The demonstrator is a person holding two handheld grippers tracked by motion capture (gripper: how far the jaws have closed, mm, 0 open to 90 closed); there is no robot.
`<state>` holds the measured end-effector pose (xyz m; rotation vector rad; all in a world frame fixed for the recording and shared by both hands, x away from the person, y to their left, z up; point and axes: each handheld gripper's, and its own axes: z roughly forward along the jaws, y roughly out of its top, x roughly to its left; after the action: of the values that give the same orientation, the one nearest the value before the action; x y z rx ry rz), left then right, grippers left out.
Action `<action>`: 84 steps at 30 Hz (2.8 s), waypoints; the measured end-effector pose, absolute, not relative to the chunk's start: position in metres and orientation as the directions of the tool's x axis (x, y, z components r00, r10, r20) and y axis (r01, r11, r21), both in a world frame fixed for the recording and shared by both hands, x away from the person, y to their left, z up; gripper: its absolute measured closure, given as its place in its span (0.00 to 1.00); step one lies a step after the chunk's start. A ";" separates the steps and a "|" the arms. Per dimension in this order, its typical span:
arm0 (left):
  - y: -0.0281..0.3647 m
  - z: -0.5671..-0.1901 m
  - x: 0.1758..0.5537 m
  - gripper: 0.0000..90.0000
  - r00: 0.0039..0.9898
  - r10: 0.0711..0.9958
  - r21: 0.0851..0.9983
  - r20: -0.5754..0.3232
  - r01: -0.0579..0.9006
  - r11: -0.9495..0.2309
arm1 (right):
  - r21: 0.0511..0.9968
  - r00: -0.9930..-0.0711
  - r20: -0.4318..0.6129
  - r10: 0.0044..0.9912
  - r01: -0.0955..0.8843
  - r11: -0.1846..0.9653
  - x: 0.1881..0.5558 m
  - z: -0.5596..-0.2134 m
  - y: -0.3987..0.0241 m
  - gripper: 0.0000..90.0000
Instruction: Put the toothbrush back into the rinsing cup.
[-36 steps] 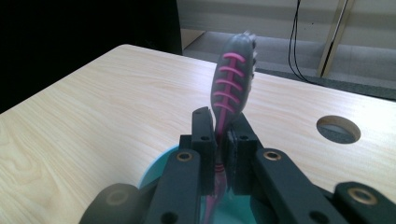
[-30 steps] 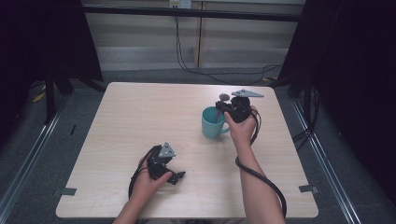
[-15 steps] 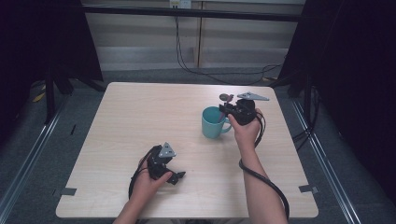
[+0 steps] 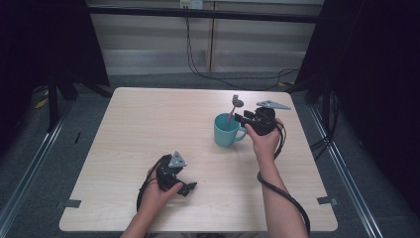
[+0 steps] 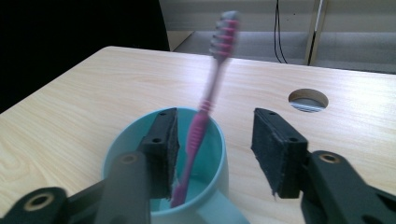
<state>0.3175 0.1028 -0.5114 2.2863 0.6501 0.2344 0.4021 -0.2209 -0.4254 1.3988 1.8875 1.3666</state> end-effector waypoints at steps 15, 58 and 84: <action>0.103 -0.511 0.318 0.00 0.855 0.518 0.701 -0.023 0.383 -0.601 | 0.876 -0.448 0.142 0.883 0.472 0.099 0.379 -0.412 -0.225 0.37; 0.103 -0.511 0.318 0.00 0.855 0.518 0.700 -0.022 0.383 -0.602 | 0.852 -0.500 0.118 0.858 0.495 0.171 0.334 -0.415 -0.236 0.28; 0.103 -0.511 0.317 0.00 0.854 0.520 0.702 -0.024 0.384 -0.599 | 0.841 -0.533 0.124 0.837 0.504 0.196 0.307 -0.427 -0.251 0.27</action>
<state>0.3175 0.1028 -0.5115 2.2836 0.6525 0.2357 0.3070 -0.2512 -0.4272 1.2582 2.1162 1.2684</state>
